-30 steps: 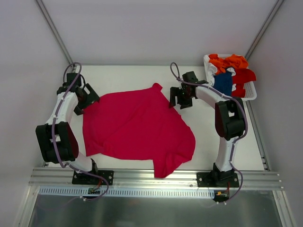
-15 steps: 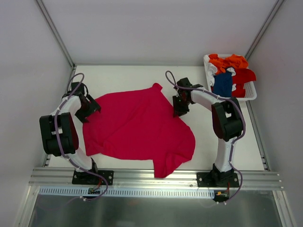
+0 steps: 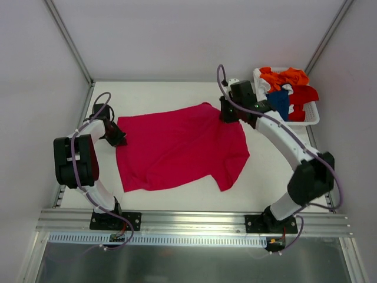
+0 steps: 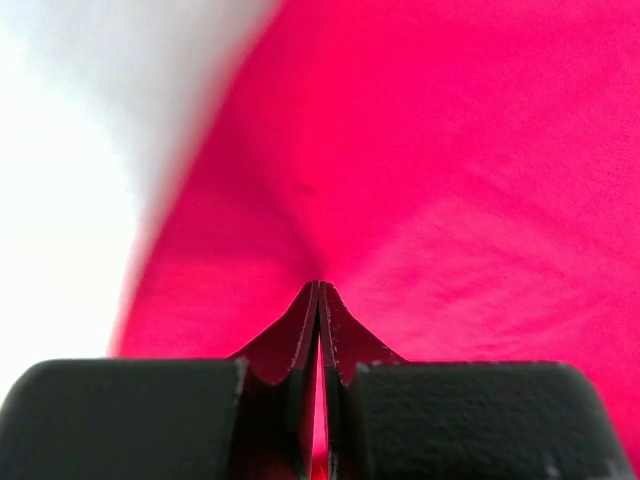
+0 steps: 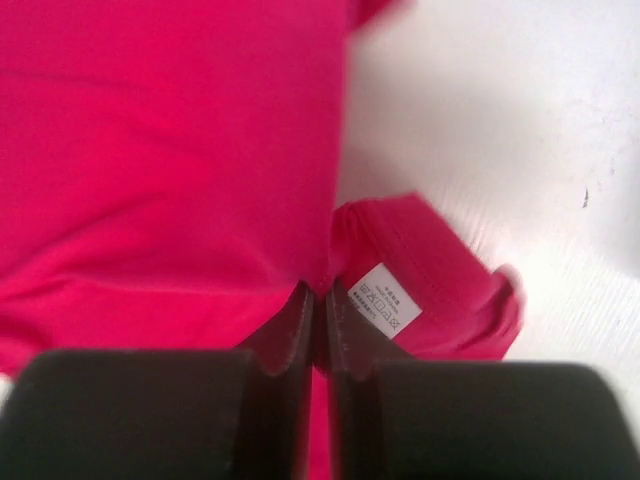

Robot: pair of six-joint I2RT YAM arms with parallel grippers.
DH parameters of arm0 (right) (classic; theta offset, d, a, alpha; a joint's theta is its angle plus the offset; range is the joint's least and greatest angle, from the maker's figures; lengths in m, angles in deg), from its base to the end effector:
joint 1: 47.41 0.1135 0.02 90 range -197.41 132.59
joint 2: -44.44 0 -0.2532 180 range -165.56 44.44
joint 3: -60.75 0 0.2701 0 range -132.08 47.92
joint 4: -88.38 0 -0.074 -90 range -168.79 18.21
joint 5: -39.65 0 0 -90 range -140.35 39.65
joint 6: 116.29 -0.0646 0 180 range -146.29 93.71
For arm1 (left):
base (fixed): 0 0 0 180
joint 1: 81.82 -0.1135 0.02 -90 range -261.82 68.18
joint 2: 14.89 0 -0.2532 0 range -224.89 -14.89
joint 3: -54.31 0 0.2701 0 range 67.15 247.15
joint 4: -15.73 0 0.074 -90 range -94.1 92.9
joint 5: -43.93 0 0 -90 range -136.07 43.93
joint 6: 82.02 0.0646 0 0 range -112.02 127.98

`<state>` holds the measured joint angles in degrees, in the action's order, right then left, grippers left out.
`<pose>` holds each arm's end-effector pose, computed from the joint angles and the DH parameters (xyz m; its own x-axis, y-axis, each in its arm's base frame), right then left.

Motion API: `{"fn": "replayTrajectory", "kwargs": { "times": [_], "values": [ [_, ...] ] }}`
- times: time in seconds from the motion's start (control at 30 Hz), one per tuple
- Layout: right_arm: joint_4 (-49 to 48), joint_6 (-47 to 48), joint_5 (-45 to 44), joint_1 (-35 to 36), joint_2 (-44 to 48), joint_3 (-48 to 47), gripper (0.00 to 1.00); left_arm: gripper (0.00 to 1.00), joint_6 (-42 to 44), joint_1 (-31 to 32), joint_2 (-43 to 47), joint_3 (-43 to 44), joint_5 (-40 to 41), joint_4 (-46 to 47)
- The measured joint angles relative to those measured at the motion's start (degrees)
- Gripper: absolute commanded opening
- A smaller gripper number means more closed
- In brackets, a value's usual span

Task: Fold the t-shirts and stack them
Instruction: Flatten the tshirt out

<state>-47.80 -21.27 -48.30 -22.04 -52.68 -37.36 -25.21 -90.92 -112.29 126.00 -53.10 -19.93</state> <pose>0.3813 0.1834 0.2752 -0.5724 -0.3682 -0.7327 -0.5039 0.8628 -0.0399 0.3588 0.0495 0.1262 -0.6711 -0.6577 -0.3422 -0.5573 0.7519 -0.3522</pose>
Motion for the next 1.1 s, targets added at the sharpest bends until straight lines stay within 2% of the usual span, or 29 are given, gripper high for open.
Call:
{"fn": "replayTrajectory", "kwargs": {
  "times": [0.07,0.1,0.13,0.17,0.27,0.37,0.47,0.6,0.67,0.77,0.93,1.1],
  "values": [
    [-2.2,-0.3,0.2,2.2,7.7,4.7,0.33,0.00,0.4,0.5,-0.1,0.2,-0.2,0.3],
    [-3.1,-1.0,0.8,3.3,10.7,7.5,0.57,0.00,0.7,0.6,-0.1,0.2,-0.3,0.4],
    [-4.2,-2.0,1.9,4.4,12.7,10.5,0.67,0.00,1.0,0.6,-0.1,0.2,-0.4,0.5],
    [-4.2,-2.6,3.2,5.2,13.8,13.4,0.86,0.00,1.3,0.7,-0.1,0.2,-0.5,0.5],
    [-1.9,-4.0,5.4,5.9,10.8,19.2,0.99,0.00,2.4,0.7,-0.1,0.2,-1.2,0.7],
    [4.7,-4.4,5.3,4.4,6.7,20.3,1.00,0.00,3.9,0.9,-0.1,0.2,-1.9,0.7],
    [12.2,-4.9,7.8,-1.6,6.5,15.0,0.99,0.03,5.9,1.9,0.7,0.2,-2.0,0.6],
    [12.2,-6.4,11.3,-11.8,6.4,1.9,1.00,0.22,8.1,4.6,4.7,0.2,-1.9,-0.2],
    [11.5,-7.0,11.2,-14.5,5.3,-4.5,0.99,0.33,9.4,6.6,7.5,0.2,-1.4,-0.2],
    [8.7,-8.0,12.5,-14.9,-0.1,-12.1,0.96,0.43,11.7,10.1,10.5,0.4,-0.1,-0.2],
    [3.1,-10.6,14.7,-12.8,-17.1,-16.1,0.95,0.45,13.0,12.0,11.0,1.0,0.1,-0.2],
    [4.3,-11.9,10.6,-9.8,-33.2,-22.9,0.84,0.48,13.0,12.0,12.0,0.7,0.0,-0.2]
  ]
}}
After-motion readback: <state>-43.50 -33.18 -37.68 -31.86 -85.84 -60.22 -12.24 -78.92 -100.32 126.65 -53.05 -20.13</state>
